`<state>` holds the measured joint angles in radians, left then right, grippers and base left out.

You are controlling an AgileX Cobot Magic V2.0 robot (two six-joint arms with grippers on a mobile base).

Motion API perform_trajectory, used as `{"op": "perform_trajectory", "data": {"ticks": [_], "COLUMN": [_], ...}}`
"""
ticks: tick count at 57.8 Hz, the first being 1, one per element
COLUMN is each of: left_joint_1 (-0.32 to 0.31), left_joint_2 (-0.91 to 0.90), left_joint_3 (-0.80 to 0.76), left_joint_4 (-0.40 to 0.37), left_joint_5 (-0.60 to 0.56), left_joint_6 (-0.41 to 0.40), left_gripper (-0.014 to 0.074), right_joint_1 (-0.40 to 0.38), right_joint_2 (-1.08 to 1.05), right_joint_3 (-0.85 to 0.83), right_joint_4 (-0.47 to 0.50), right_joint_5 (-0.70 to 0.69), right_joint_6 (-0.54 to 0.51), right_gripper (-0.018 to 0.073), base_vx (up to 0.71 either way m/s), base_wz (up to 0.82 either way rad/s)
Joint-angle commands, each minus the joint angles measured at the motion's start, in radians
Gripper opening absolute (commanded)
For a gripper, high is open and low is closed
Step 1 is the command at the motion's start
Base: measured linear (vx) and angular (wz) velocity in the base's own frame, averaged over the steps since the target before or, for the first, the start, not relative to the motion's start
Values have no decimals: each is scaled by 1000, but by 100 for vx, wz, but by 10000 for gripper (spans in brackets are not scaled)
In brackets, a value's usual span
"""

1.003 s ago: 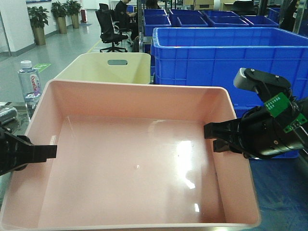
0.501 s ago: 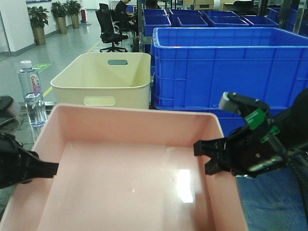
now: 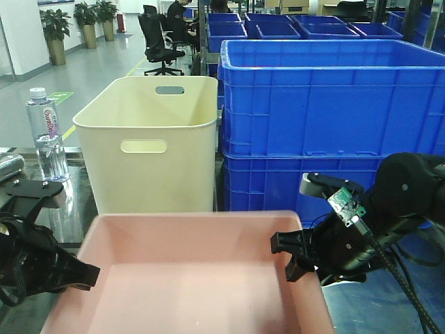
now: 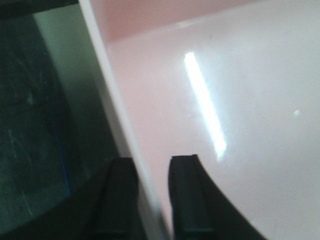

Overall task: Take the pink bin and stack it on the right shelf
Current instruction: 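Lower the pink bin onto the metal table with both grippers, then open both grippers and raise them away from the pink bin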

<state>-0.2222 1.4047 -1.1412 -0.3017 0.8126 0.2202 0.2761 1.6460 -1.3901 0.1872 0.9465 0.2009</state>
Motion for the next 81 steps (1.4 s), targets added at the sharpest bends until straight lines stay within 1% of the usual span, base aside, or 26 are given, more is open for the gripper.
{"op": "perform_trajectory", "data": {"ticks": [1, 6, 9, 13, 19, 29, 35, 39, 46, 51, 55, 57, 72, 77, 81], "left_joint_1": [1, 1, 1, 1, 1, 1, 1, 1, 1, 1, 1, 1, 2, 1, 1], "left_joint_2": [-38, -39, -41, -54, -97, -217, -290, -334, -377, -378, -372, -367, -357, -367, -417], "left_joint_3": [-31, -35, -37, -38, -37, -36, -36, -36, -36, -36, -36, -36, -36, -23, 50], "left_joint_4": [-17, -20, -20, -20, -18, -21, -17, -17, -17, -17, -17, -17, -16, 25, 79], "left_joint_5": [-72, -88, -87, -89, -130, -295, -387, -435, -447, -448, -448, -448, -443, -443, -490], "left_joint_6": [5, 5, 5, 5, 9, 9, 16, 16, 16, 15, 15, 15, 15, 14, -13], "left_gripper": [477, 557, 589, 601, 578, 486, 385, 291, 134, 53, 0, -11, -9, -8, -8], "right_joint_1": [-9, -9, -9, -9, -8, -8, -8, -8, -9, -9, -9, -9, -9, -9, -9], "right_joint_2": [-48, -64, -82, -111, -184, -284, -316, -327, -330, -326, -326, -326, -326, -326, -326], "right_joint_3": [-33, -33, -33, -33, -32, -32, -32, -32, -32, -32, -32, -32, -32, -32, -32], "right_joint_4": [-2, -8, -18, -44, -95, -121, -131, -131, -132, -132, -132, -132, -132, -132, -132], "right_joint_5": [-74, -111, -136, -163, -205, -256, -273, -278, -275, -274, -270, -271, -270, -270, -270], "right_joint_6": [-15, -15, -15, -15, -18, -63, -80, -89, -91, -91, -91, -91, -91, -90, -90], "right_gripper": [474, 494, 491, 480, 435, 319, 223, 159, 61, 10, -15, -14, -14, -14, -14], "base_vx": [0, 0, 0, 0, 0, 0, 0, 0, 0, 0, 0, 0, 0, 0, 0], "base_wz": [0, 0, 0, 0, 0, 0, 0, 0, 0, 0, 0, 0, 0, 0, 0]}}
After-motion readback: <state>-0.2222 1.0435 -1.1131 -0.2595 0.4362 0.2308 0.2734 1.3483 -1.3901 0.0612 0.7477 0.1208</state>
